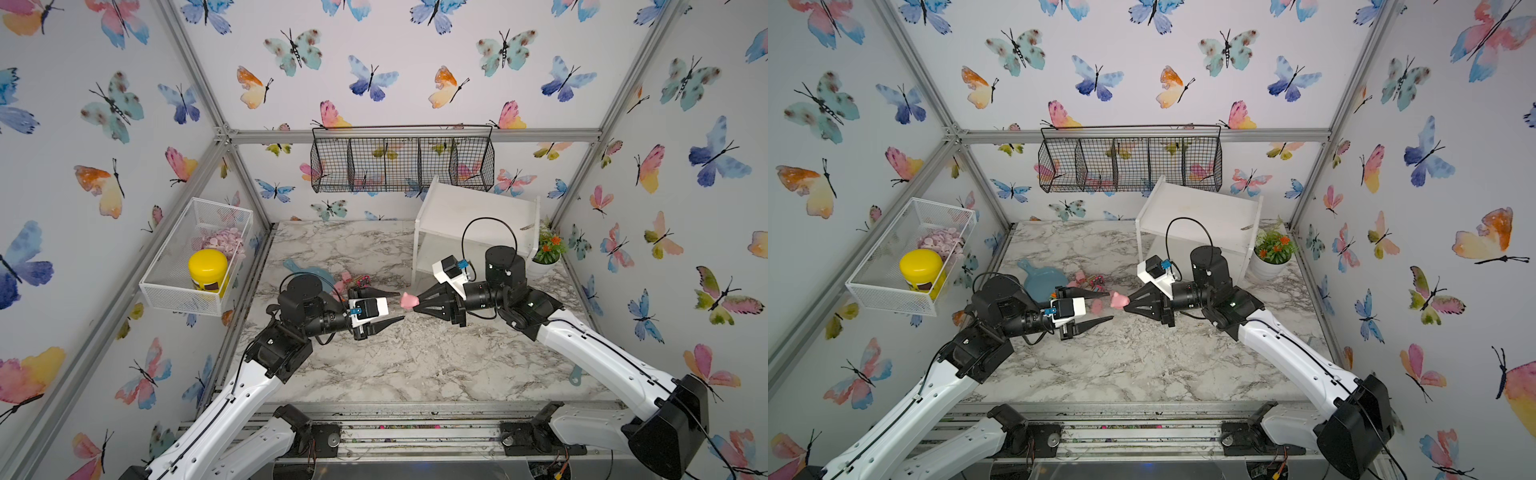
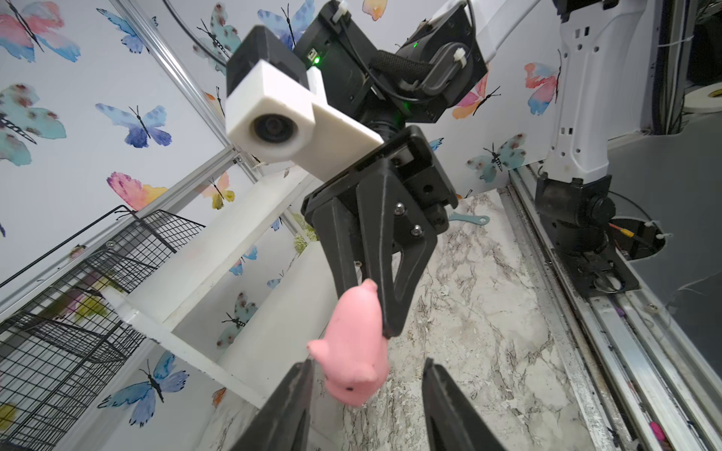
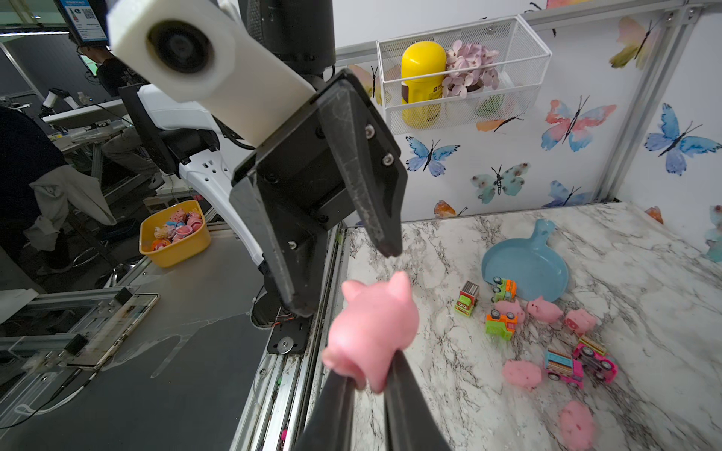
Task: Organize plastic toys on shelves
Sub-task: Place the plastic toy on the shelf.
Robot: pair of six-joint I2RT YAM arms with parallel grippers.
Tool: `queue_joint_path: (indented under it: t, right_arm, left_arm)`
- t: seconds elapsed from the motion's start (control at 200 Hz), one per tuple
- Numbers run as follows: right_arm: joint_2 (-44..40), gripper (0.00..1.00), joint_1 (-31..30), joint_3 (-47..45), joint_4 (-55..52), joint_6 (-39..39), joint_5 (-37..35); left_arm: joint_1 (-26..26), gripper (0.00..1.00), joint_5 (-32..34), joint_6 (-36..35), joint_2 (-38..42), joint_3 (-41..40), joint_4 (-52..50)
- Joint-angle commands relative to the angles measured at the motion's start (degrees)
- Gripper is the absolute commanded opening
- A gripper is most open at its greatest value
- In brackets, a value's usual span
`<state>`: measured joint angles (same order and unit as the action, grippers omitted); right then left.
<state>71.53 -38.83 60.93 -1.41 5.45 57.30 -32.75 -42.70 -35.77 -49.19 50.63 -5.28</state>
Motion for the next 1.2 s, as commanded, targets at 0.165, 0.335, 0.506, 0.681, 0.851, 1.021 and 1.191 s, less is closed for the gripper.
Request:
queue_joint_path:
  t: [0.165,0.335,0.506,0.681,0.851,1.021,1.191]
  right_arm:
    - [0.1,0.17,0.0,1.3,1.1,-1.0,1.8]
    - [0.5,0.17,0.0,1.4,1.7,-1.4,2.2]
    - [0.7,0.17,0.0,1.2,2.0,-1.7,2.1]
    - [0.9,0.17,0.0,1.3,2.2,-1.7,2.2]
    - [1.4,0.17,-0.1,1.4,2.4,-1.8,2.4]
    - [1.7,0.17,0.0,1.6,2.5,-2.1,2.5]
    - [1.7,0.17,0.0,1.6,2.5,-2.1,2.4]
  left_arm:
    - [-0.3,0.48,4.0,-0.2,-0.5,-1.0,2.5]
    - [-0.4,0.45,2.4,0.2,-2.0,-1.0,2.1]
    - [-0.3,0.32,0.3,1.1,-3.0,-0.1,2.2]
    - [-0.6,0.31,-2.0,1.7,-3.0,-0.1,2.5]
    - [-0.9,0.32,-3.3,2.0,-3.2,0.1,2.6]
    - [-1.4,0.32,-3.3,2.5,-3.7,0.3,2.9]
    - [-2.0,0.26,-3.4,3.2,-4.2,0.7,3.3]
